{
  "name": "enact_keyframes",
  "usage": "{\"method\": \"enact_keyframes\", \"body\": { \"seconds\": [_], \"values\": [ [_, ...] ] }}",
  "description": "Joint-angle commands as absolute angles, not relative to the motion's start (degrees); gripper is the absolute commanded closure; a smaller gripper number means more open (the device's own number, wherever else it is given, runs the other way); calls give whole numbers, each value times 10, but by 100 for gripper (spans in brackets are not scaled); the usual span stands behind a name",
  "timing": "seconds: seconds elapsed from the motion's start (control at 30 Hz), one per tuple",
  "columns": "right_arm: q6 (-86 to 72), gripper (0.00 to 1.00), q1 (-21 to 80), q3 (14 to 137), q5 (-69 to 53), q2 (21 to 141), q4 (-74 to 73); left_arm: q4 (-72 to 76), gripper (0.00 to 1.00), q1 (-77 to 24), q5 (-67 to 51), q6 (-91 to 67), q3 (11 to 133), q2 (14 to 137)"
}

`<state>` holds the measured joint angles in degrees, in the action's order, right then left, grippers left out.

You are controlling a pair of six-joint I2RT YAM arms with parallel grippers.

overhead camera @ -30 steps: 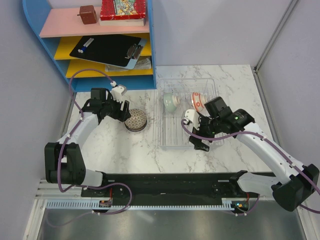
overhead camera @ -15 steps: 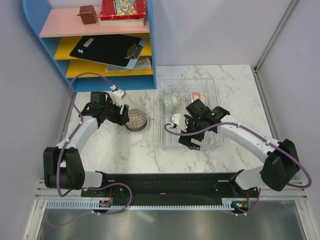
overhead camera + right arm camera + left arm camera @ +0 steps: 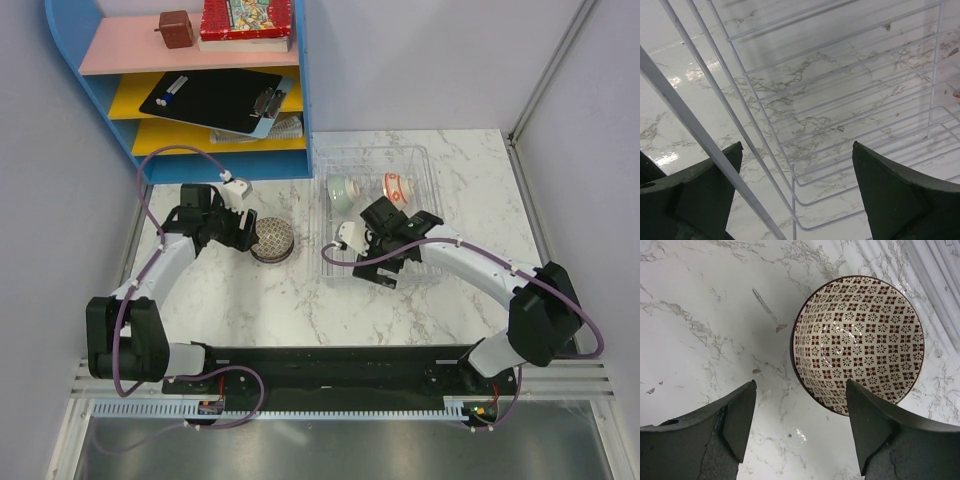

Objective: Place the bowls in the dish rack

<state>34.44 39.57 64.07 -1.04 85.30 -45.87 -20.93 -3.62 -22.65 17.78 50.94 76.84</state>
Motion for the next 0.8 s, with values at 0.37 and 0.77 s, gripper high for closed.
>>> {"method": "enact_keyframes", "body": {
  "seconds": [0.37,0.77],
  "values": [
    [373,2,374,756,89,934,-387,-198,21,-36,-238,194,493,744],
    [371,2,362,795,37,929,-433,-194,21,-35,-243,193,490,737]
  ]
}}
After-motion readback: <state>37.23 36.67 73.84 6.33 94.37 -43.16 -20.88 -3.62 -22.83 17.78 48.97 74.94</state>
